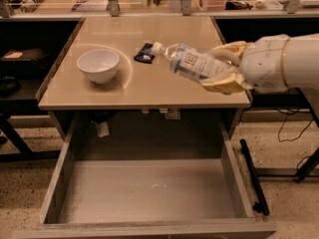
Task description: Pick blue plastic bottle from top drawer and place on counter
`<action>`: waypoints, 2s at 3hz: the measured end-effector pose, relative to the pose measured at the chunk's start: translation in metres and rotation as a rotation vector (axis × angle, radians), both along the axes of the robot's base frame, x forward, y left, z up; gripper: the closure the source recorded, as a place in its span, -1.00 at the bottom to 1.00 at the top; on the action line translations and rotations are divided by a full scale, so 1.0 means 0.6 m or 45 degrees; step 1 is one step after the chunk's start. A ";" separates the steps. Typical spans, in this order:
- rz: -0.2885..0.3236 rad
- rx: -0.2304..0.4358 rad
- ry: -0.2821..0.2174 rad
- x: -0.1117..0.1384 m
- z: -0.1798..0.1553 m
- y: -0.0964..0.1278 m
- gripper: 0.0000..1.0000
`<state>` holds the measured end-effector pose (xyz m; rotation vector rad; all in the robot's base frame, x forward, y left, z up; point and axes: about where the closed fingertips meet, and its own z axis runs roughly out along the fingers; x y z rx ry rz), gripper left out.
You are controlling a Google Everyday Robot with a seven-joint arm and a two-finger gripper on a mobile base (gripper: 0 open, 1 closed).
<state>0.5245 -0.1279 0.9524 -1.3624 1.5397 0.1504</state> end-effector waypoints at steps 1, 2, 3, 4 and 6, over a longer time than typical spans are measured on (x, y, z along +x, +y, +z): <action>0.061 -0.005 0.003 0.080 0.000 0.049 1.00; 0.092 -0.021 0.007 0.140 0.002 0.079 1.00; 0.038 -0.020 0.032 0.210 -0.004 0.082 1.00; -0.073 -0.008 0.093 0.275 -0.026 0.058 1.00; -0.181 -0.110 0.178 0.333 -0.088 0.017 1.00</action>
Offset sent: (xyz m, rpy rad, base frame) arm 0.1332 0.0675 0.0023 -0.0327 0.0090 0.0974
